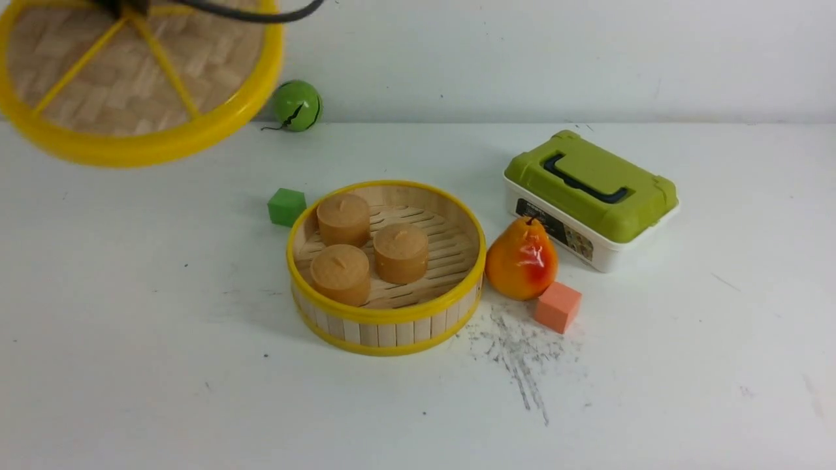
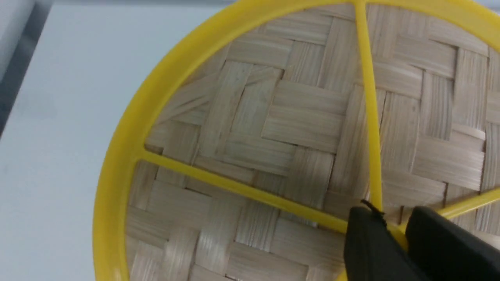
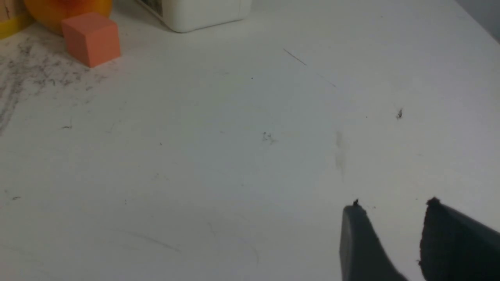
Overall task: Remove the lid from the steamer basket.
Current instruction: Use the left arm to place the steamer lid on the table
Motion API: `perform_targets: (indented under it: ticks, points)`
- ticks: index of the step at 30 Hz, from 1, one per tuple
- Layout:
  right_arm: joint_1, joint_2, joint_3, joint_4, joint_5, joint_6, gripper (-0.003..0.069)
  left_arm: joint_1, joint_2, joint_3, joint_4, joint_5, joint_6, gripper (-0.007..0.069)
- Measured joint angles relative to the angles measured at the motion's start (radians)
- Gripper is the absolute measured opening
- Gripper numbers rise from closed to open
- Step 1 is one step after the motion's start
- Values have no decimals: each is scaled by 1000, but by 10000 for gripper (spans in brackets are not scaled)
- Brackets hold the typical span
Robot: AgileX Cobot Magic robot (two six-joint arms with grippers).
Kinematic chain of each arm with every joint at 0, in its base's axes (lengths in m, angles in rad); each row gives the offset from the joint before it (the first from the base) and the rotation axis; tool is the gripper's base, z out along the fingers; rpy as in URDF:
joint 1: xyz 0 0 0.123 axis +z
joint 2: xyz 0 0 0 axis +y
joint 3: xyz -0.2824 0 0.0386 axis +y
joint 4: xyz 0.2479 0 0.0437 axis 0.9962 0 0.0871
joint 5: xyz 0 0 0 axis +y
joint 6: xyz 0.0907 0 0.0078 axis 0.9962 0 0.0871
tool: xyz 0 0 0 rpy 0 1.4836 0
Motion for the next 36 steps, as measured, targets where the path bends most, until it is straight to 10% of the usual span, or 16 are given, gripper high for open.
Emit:
perform_targets:
  ticks: [7, 16, 25, 36]
  points:
    - [0, 0, 0, 0, 0, 0, 240, 111, 108, 402, -104, -350, -87, 100]
    - [0, 0, 0, 0, 0, 0, 240, 107, 251, 428, -115, -441, -106, 108]
    - [0, 0, 0, 0, 0, 0, 240, 107, 226, 428, -110, -428, -108, 294]
    - [0, 0, 0, 0, 0, 0, 240, 103, -248, 427, -73, -404, -70, -13]
